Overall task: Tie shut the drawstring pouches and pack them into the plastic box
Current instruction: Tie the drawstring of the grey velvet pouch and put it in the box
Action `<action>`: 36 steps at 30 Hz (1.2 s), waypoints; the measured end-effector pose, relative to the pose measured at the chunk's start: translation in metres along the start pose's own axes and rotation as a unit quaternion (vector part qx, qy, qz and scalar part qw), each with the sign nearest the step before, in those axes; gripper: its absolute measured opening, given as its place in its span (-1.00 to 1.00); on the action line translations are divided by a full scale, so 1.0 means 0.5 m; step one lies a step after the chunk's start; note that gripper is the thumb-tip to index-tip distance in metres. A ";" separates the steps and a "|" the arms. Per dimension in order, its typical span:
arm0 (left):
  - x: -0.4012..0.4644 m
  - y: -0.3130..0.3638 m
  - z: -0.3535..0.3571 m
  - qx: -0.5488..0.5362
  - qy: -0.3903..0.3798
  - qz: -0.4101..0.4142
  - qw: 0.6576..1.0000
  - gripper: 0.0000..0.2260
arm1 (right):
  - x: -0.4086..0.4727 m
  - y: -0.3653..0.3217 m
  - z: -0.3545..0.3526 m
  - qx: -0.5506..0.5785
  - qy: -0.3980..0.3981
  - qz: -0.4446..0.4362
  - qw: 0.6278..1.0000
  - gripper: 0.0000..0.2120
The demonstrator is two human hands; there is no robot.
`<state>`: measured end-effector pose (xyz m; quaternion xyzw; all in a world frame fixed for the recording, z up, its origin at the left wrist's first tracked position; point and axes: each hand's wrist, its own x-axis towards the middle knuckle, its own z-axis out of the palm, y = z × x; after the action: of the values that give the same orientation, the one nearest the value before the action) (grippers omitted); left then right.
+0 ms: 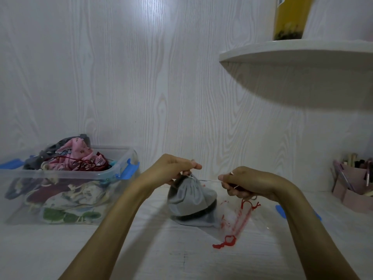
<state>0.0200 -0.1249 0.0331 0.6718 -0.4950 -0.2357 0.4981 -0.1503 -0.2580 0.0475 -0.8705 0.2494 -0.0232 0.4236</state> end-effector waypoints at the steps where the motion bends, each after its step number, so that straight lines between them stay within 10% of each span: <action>1: 0.002 -0.002 0.007 0.013 -0.017 0.011 1.000 -0.79 | -0.008 -0.007 -0.003 0.003 0.011 -0.016 1.000 -0.64; 10: -0.006 -0.005 0.086 0.120 -0.232 0.025 0.965 -0.77 | -0.018 -0.044 0.015 -0.076 0.140 -0.100 0.982 -0.61; 17: 0.001 -0.022 0.064 0.004 -0.192 -0.091 0.977 -0.70 | 0.026 -0.050 0.060 -0.019 0.128 -0.144 0.981 -0.26; 20: 0.003 -0.020 0.043 -0.125 -0.156 -0.133 0.971 -0.75 | 0.019 -0.035 0.040 -0.019 0.172 -0.126 0.977 -0.54; 24: 0.007 -0.023 0.020 -0.176 -0.122 -0.145 0.966 -0.81 | 0.005 -0.027 0.021 -0.137 0.027 -0.074 0.987 -0.55; 36: -0.005 -0.010 0.005 -0.139 -0.116 -0.122 0.976 -0.76 | -0.032 -0.030 -0.003 -0.004 0.164 -0.134 0.977 -0.86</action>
<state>0.0191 -0.1236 0.0270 0.6193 -0.4257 -0.4379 0.4935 -0.1585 -0.2440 0.0627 -0.8819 0.1967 -0.2214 0.3668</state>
